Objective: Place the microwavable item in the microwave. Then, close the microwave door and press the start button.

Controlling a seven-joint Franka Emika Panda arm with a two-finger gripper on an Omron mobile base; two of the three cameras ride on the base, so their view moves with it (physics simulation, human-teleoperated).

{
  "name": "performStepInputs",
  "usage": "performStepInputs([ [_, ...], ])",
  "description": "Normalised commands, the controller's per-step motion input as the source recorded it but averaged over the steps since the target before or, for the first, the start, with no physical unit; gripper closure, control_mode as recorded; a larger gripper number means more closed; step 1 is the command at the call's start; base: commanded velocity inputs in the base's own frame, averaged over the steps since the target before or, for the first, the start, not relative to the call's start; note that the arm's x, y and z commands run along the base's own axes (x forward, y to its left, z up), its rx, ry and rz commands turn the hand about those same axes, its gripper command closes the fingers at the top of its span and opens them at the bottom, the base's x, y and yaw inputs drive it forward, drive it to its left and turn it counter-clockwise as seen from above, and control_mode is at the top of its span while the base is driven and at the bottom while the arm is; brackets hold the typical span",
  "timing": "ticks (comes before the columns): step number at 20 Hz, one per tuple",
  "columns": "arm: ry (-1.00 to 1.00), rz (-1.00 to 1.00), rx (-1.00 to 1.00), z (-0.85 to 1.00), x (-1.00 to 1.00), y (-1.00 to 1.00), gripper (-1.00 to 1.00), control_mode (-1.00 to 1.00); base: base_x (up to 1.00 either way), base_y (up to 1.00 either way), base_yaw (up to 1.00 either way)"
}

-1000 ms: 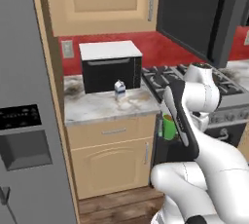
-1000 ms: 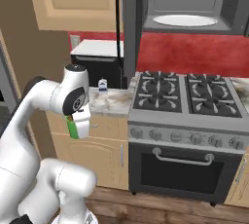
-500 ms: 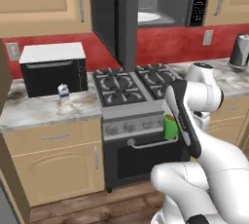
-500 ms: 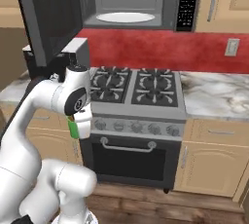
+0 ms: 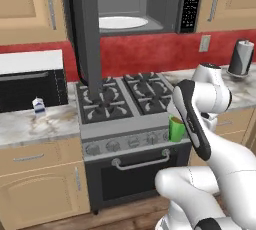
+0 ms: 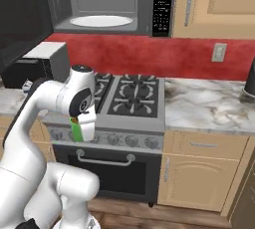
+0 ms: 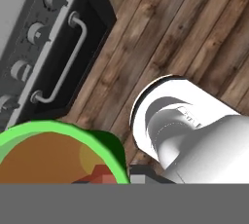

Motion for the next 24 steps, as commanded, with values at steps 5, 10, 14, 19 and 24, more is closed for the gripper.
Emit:
performStepInputs([
  [5, 0.00, 0.00, 0.00, 0.00, 0.00, 0.00, 1.00, 1.00, 0.59, -0.02, 0.00],
  [10, 0.00, 0.00, 0.00, 0.00, 0.00, 0.00, 1.00, 1.00, 0.56, -0.05, 0.01],
  [14, 0.00, 0.00, 0.00, 0.00, 0.00, 0.00, 1.00, 1.00, 0.61, -0.27, 0.11],
  [19, 0.00, 0.00, 0.00, 0.00, 0.00, 0.00, 1.00, 1.00, 0.46, -0.27, 0.14],
  [24, 0.00, 0.00, 0.00, 0.00, 0.00, 0.00, 1.00, 1.00, 0.29, -0.24, 0.15],
])
